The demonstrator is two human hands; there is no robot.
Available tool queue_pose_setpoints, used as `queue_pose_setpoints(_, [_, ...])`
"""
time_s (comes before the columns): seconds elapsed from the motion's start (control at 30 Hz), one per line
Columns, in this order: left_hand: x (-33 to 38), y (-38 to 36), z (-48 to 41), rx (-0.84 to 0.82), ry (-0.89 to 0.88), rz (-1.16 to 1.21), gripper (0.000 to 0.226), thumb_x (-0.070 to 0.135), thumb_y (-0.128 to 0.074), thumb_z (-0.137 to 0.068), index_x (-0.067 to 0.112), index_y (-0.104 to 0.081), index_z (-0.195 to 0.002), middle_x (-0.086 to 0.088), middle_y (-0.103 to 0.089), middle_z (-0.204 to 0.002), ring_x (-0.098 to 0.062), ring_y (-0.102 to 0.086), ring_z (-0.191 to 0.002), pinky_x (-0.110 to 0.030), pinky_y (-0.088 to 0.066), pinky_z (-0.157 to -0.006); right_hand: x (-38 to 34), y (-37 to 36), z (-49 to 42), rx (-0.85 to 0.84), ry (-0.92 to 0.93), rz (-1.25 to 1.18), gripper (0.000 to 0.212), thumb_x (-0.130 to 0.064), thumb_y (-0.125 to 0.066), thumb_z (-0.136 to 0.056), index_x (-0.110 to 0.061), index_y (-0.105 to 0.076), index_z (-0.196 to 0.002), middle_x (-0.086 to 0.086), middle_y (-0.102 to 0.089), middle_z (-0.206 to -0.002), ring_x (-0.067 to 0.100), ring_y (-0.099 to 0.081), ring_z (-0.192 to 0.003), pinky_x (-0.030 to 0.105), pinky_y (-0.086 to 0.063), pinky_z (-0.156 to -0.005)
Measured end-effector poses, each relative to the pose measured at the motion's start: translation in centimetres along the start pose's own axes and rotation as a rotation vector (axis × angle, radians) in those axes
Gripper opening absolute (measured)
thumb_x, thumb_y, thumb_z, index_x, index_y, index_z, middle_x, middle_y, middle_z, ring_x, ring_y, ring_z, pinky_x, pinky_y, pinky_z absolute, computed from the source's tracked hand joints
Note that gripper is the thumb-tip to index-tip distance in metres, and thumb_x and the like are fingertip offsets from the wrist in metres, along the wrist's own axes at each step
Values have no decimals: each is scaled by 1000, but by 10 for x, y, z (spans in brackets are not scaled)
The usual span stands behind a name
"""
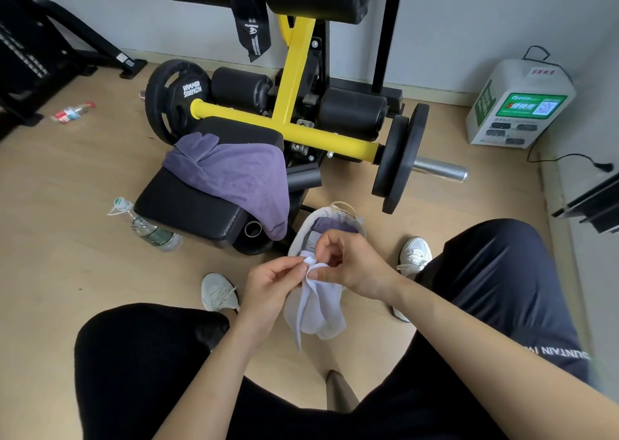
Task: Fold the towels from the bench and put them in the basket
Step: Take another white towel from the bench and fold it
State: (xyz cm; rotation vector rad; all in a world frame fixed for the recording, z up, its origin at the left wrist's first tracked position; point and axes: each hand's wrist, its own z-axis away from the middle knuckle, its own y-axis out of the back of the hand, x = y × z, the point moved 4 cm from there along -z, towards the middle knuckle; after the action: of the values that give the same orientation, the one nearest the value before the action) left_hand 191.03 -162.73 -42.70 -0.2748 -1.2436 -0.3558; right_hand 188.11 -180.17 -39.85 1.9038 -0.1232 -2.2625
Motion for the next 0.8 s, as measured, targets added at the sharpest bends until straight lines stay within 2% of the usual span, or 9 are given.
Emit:
queue_pose_setpoints(0.13, [3,-3,1,-30,-6,1,28,27,-72,-87,10,-80,-107,-16,-78,-104,-39,-71,-107,-58,-52,-103,2,2,-1,40,14,43,31,-10,-83,-78,-21,-54,-75,-12,-61,-68,3,-54,-62,19,-44,-61])
queue_pose_setpoints(0.3, [3,-5,-1,-39,-38,-92,21,23,-78,-80,10,-80,-96,-15,-78,-94,-25,-72,-90,-49,-56,-92,5,1,0,24,27,103,30,-15,-82,-80,-24,-55,-73,-13,-56,-66,4,-49,-61,20,-42,-60])
queue_pose_setpoints(0.43, [3,-4,-1,-30,-40,-100,6,13,-72,-93,10,-78,-93,-4,-77,-86,-13,-69,-84,-32,-52,-85,9,3,-3,-12,3,200,27,-22,-84,-78,-27,-58,-74,-11,-59,-71,5,-52,-65,25,-45,-63])
queue_pose_setpoints(0.47, [3,-2,-1,-12,-41,-100,9,10,-69,-96,13,-77,-93,0,-76,-86,-10,-67,-85,-30,-51,-84,12,5,-4,-31,-10,244,25,-22,-84,-78,-26,-59,-74,-11,-59,-71,4,-51,-65,25,-45,-64])
queue_pose_setpoints(0.57, [7,8,-3,31,-82,-128,11,13,-62,-101,16,-72,-99,2,-73,-92,-7,-65,-90,-23,-50,-83,17,14,-6,-75,-52,407,20,-24,-81,-79,-20,-62,-73,-12,-55,-65,4,-45,-61,20,-39,-60])
queue_pose_setpoints(0.63, [11,17,-3,67,-121,-178,9,16,-59,-103,17,-68,-102,9,-71,-91,-3,-63,-88,-17,-49,-80,19,21,-5,-90,-82,470,22,-24,-81,-79,-23,-62,-68,-12,-55,-62,4,-46,-58,17,-37,-58])
queue_pose_setpoints(0.7, [16,25,-1,107,-154,-215,9,18,-58,-103,18,-66,-103,13,-68,-88,1,-61,-85,-14,-48,-77,21,29,-4,-117,-88,552,21,-27,-80,-79,-26,-62,-68,-12,-58,-65,3,-49,-62,17,-35,-63])
queue_pose_setpoints(0.8, [18,41,0,170,-182,-255,9,19,-57,-104,18,-65,-105,12,-68,-90,1,-62,-85,-16,-50,-76,29,42,-1,-112,-108,766,21,-41,-78,-78,-29,-62,-73,-13,-60,-76,8,-45,-86,31,-33,-84])
